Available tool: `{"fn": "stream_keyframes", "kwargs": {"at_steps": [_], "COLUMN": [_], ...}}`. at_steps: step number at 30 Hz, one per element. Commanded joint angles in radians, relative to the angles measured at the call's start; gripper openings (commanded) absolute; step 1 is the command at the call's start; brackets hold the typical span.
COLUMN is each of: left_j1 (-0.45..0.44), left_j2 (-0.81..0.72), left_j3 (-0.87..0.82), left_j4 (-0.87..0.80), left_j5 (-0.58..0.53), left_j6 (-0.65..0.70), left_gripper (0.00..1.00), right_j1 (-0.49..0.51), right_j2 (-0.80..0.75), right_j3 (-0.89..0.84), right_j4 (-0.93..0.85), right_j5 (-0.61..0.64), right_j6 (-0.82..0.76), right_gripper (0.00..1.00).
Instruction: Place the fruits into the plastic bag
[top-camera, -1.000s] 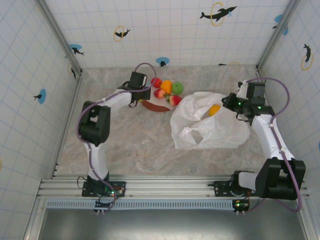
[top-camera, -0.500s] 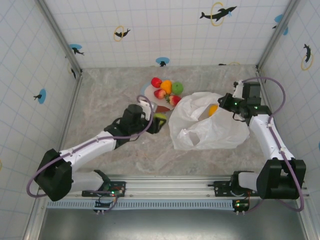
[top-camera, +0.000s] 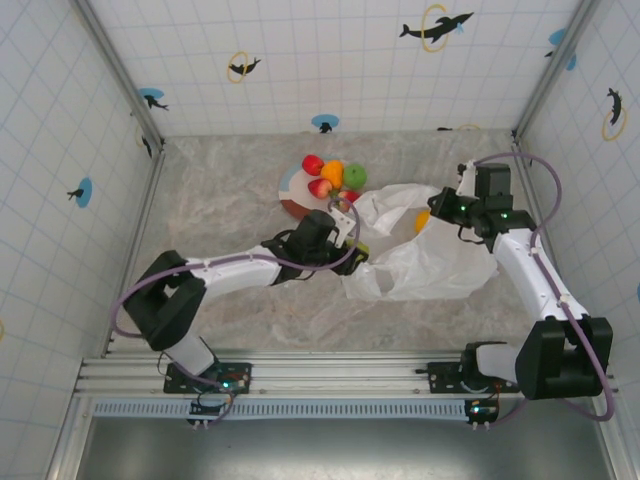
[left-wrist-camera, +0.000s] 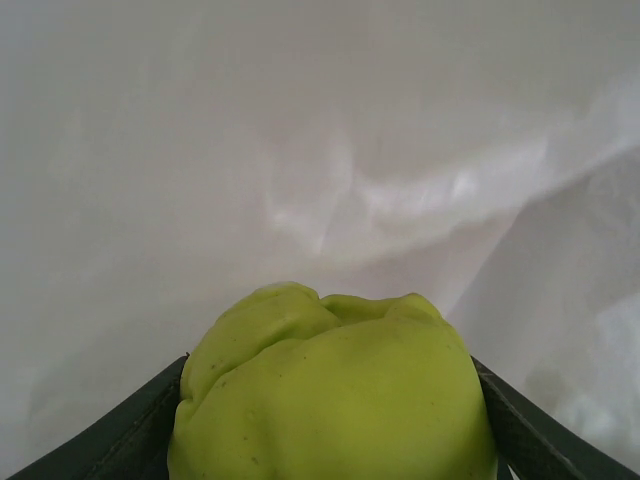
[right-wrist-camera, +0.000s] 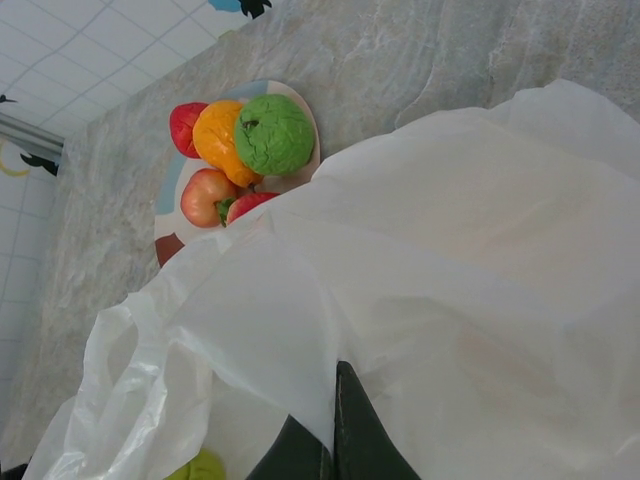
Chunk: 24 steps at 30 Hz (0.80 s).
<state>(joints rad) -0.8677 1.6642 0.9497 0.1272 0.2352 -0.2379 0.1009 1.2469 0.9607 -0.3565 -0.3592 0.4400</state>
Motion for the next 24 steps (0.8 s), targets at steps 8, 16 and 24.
{"fn": "stream_keyframes", "kwargs": {"at_steps": [8,16,24], "left_j1": [-0.080,-0.126,-0.151], "left_j2": [0.174,0.319,0.459], "left_j3": [0.131,0.167,0.253], "left_j4": [0.250,0.466,0.551], "left_j5": [0.048,0.011,0.033], "left_j6": [-0.019,-0.193,-0.345], "left_gripper": [0.53,0.57,0.67], "right_j1": [0.082,0.092,0.074], "right_j2": [-0.062,-0.113,-0.120], "right_j3": [-0.167,-0.214,-0.256], "right_j4": [0.253,0.307,0.349], "right_j5": [-0.063,-0.009,0.008], "right_j6": [0.221,0.297,0.330], "right_gripper": [0.00,0.00,0.00]}}
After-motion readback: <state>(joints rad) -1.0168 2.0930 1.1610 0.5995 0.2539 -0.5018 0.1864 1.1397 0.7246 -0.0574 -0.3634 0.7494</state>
